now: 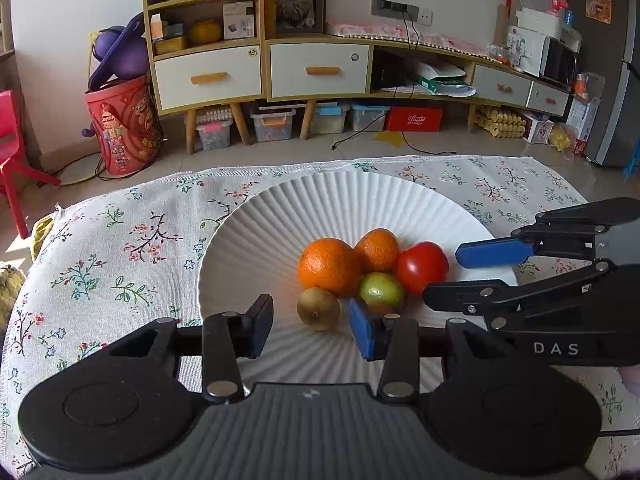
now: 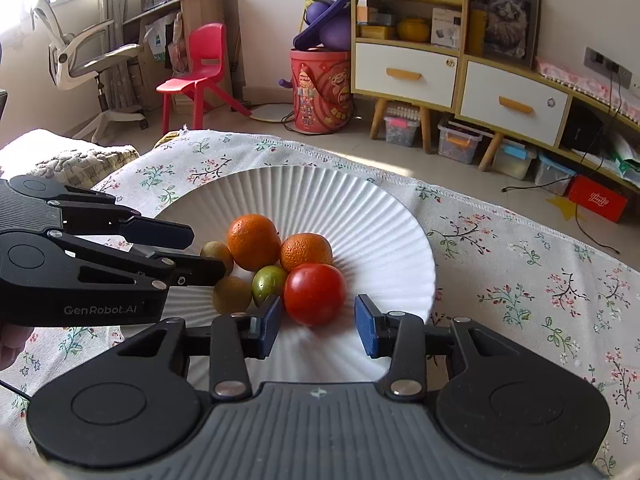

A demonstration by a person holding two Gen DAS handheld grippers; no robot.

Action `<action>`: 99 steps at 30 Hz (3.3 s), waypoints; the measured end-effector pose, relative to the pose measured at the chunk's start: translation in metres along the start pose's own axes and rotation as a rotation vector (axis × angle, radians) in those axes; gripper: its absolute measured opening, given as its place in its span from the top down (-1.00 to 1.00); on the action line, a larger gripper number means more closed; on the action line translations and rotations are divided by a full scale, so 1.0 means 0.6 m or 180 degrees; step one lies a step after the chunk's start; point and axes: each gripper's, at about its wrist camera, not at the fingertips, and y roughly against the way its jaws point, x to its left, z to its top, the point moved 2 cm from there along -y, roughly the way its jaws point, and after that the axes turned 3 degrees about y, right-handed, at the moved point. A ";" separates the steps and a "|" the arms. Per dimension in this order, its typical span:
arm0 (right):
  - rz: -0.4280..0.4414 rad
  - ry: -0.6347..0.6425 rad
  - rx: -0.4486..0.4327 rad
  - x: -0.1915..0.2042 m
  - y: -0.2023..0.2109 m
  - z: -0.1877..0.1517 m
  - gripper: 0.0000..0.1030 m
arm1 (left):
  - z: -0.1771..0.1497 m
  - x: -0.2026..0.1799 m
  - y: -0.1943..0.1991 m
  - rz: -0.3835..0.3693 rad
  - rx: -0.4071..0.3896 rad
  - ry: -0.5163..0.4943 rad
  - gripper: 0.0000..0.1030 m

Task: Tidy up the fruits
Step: 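Open both tools to release the kiwi and tomato into the plate, then withdraw both tools from the plate toward the orange mandarin and green lime, then grasp the orange mandarin with the left tool while the right tool grasps the green lime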

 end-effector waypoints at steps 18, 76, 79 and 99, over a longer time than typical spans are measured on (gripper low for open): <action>-0.0231 -0.0240 -0.0131 0.014 0.068 -0.001 -0.65 | -0.042 -0.007 0.095 0.0199 -0.0033 0.0232 -0.43; -0.0537 0.0032 0.0421 0.049 0.083 -0.118 -0.90 | -0.155 -0.067 0.094 -0.0148 0.0212 0.0269 0.53; -0.0509 0.0038 0.0422 0.051 0.081 -0.114 -0.90 | -0.155 -0.066 0.096 -0.0136 0.0217 0.0243 0.63; -0.0046 0.0353 0.0336 0.124 0.049 -0.099 -0.57 | -0.157 0.008 0.132 0.0154 0.0363 0.0496 0.66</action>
